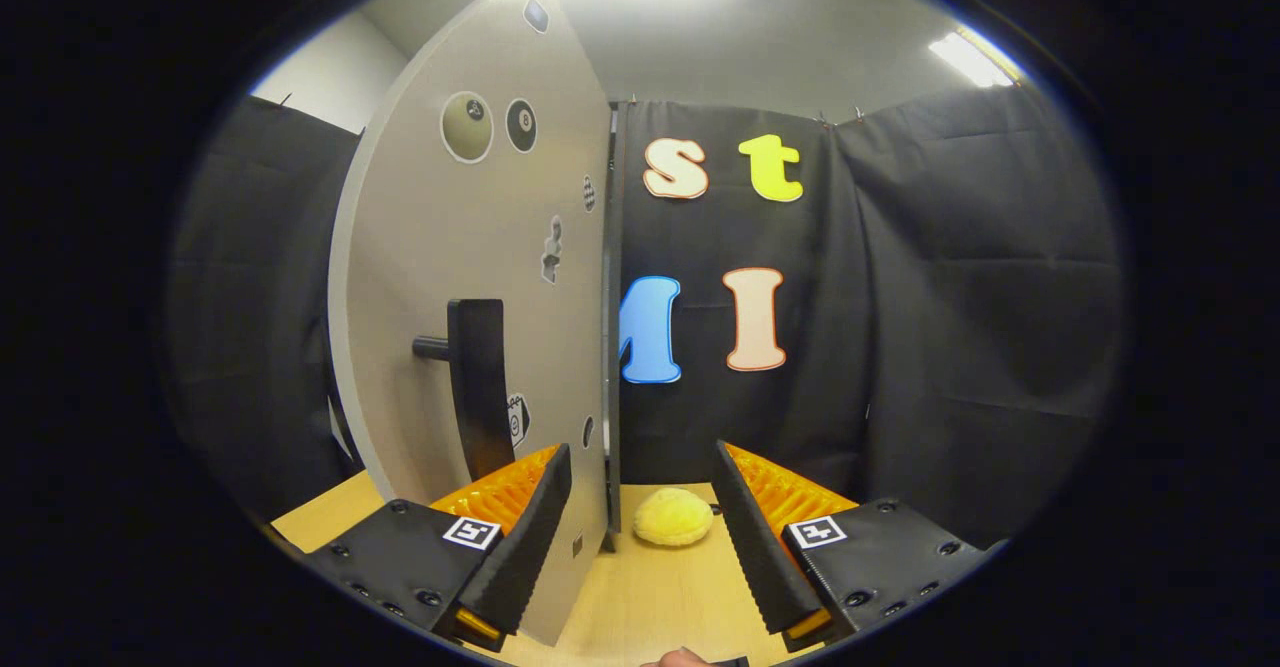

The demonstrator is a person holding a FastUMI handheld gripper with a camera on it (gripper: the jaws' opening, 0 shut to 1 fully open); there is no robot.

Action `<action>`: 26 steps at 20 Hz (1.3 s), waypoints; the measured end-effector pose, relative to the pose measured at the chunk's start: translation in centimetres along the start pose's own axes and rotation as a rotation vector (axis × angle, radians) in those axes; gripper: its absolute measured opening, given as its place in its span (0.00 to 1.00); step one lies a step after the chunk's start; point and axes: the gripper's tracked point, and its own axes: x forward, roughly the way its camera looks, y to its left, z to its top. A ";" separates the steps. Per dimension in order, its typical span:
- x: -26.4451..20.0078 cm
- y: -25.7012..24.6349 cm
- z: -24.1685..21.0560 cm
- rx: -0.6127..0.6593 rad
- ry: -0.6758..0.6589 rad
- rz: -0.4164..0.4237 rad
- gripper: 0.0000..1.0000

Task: Open the shoe cabinet door, grab the shoes and put them into the shoe cabinet, then close the shoe cabinet door.

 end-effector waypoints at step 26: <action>7.4 20.3 -0.1 -0.023 0.000 0.236 0.97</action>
